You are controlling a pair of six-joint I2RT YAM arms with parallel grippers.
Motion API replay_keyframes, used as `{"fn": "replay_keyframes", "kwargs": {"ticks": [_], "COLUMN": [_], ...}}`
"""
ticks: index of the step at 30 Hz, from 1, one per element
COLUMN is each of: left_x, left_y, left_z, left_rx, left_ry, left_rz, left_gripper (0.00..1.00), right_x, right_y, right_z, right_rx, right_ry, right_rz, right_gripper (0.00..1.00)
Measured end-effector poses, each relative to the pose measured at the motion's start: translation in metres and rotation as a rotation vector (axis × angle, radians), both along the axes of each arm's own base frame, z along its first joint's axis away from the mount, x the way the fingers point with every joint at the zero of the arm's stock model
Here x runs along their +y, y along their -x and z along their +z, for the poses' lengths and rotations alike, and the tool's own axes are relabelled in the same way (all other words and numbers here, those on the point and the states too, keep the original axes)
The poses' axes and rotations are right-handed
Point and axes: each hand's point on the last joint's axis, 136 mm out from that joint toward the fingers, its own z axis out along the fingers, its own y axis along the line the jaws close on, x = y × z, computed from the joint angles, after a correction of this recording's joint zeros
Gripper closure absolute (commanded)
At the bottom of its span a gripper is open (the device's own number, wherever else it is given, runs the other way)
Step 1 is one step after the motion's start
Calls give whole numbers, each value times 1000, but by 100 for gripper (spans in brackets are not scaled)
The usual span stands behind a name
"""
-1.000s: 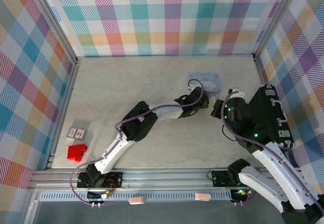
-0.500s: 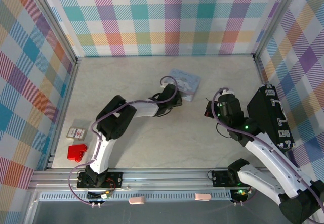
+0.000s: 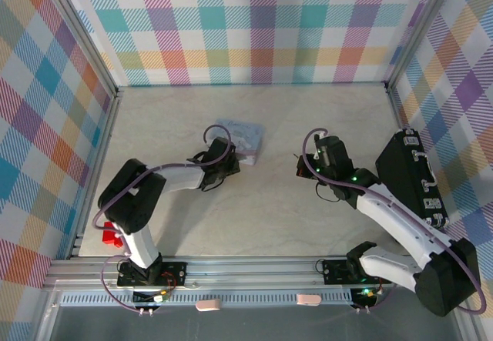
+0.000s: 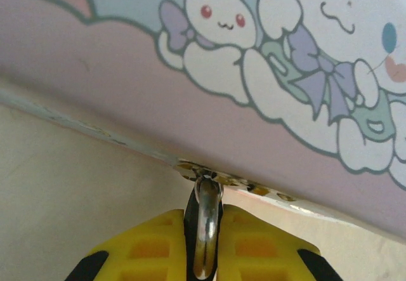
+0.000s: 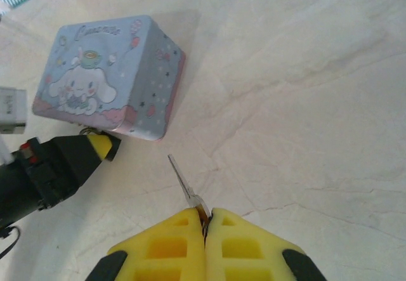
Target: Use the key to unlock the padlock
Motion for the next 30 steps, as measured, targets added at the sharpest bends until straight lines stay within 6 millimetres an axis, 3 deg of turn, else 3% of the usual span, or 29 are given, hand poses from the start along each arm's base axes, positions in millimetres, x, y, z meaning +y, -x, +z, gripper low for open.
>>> {"fn": "replay_keyframes", "kwargs": {"ticks": [5,7,14,18,24,30], "left_x": [18,15,-43,-60,-51,-39], "left_y": [33,44,80,85,90,97], "left_z": [-2,-2,-6,-5,-12,-14], "left_rx": [51,63,72,63,50,15], "left_ry": [-40,-57,-42,-35,-51,-40], "left_rz": [-9,-25,-165,-194,-185,-176], "left_gripper": [97,96,90,78,69,56], "right_x": [10,13,19,19,18,16], "right_y": [-1,-1,-2,-1,1,5], "right_z": [-12,-15,-18,-17,-11,-19], "right_rx": [42,50,63,62,45,65], "right_ry": [-12,-17,-36,-38,-50,-48], "right_rz": [35,45,65,67,66,60], "right_gripper": [100,100,100,100,100,100]}}
